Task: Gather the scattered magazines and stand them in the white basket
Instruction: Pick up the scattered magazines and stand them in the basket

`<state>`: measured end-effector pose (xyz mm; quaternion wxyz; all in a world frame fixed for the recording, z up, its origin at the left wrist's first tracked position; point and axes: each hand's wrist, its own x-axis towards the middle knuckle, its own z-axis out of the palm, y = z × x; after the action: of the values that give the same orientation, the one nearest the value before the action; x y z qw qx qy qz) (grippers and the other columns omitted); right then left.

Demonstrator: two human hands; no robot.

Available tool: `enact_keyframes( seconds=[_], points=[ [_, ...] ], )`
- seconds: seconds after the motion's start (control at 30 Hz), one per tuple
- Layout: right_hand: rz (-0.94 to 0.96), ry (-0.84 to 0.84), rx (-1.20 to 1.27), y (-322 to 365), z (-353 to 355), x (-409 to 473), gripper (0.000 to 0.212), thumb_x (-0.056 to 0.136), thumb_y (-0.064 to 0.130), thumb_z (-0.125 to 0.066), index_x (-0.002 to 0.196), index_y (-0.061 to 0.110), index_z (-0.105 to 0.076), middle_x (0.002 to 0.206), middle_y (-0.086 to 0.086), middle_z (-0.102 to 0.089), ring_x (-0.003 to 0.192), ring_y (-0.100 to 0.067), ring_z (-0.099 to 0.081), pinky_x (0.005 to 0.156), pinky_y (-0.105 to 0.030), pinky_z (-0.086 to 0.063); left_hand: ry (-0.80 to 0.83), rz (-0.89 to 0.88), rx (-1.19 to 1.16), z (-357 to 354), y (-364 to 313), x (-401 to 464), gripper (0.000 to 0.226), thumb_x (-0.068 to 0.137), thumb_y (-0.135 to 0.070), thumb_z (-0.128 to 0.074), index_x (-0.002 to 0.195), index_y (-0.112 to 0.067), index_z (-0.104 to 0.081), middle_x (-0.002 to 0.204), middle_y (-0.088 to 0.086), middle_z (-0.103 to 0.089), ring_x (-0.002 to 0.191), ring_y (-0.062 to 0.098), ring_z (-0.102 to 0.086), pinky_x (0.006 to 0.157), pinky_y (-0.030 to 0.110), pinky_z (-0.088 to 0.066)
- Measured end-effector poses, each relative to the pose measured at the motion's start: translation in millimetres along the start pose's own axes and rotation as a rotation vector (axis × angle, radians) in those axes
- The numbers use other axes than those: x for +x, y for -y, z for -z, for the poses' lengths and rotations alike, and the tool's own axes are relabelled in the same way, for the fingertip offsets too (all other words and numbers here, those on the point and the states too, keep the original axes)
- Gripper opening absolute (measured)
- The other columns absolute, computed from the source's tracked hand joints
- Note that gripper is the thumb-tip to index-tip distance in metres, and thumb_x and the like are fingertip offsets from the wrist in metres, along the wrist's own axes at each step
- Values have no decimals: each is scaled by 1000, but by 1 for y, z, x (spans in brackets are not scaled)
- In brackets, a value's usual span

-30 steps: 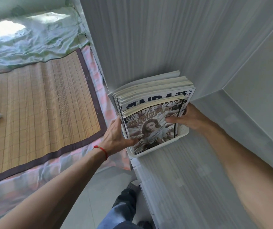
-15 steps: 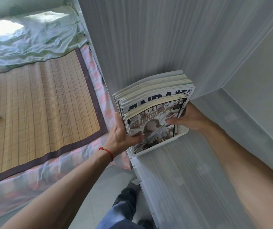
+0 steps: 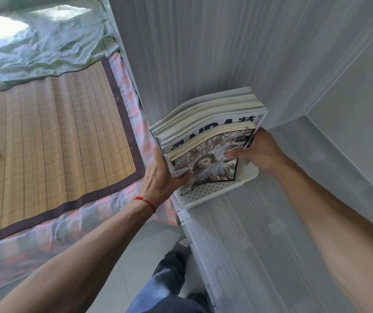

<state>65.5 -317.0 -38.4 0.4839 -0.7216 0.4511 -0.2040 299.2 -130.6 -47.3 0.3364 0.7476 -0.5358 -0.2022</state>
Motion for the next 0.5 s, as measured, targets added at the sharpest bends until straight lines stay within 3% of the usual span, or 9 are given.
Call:
enact_keyframes(
  seconds=[0.13, 0.23, 0.3, 0.4, 0.5],
  points=[
    [-21, 121, 30, -3, 3, 0, 73, 57, 37, -95, 123, 26, -67, 113, 17, -76, 108, -3, -70, 86, -18, -56, -3, -13, 4, -1, 1, 6, 87, 69, -37, -92, 130, -4, -38, 123, 8, -62, 106, 17, -59, 90, 27, -53],
    [-78, 146, -6, -5, 3, -4, 77, 63, 47, -93, 131, 40, -57, 120, 33, -66, 118, 5, -60, 93, -24, -47, -25, -6, 73, 0, 4, 9, 93, 65, -48, -90, 135, -8, -44, 124, 6, -52, 108, 10, -43, 98, 30, -49],
    [-97, 124, -14, -9, -3, -8, 77, 67, 52, -90, 132, 48, -49, 116, 45, -59, 119, 13, -54, 94, -19, -42, -36, 40, 111, -2, 5, 5, 94, 66, -53, -88, 137, -12, -43, 124, 6, -47, 111, 15, -41, 102, 36, -46],
    [-142, 105, 21, -17, -13, -14, 86, 71, 49, -89, 141, 49, -39, 127, 41, -49, 132, 4, -45, 96, -13, -37, -10, 284, 16, -8, 9, -12, 113, 66, -47, -92, 152, -14, -25, 142, 10, -38, 132, 26, -39, 116, 43, -39],
    [-172, 89, 45, -27, -18, -18, 104, 63, 56, -88, 151, 46, -32, 146, 21, -48, 136, 1, -41, 107, -22, -37, 112, 573, -383, -15, 7, -27, 109, 76, -37, -88, 158, -18, -19, 157, 10, -39, 144, 28, -40, 122, 50, -35]
  ],
)
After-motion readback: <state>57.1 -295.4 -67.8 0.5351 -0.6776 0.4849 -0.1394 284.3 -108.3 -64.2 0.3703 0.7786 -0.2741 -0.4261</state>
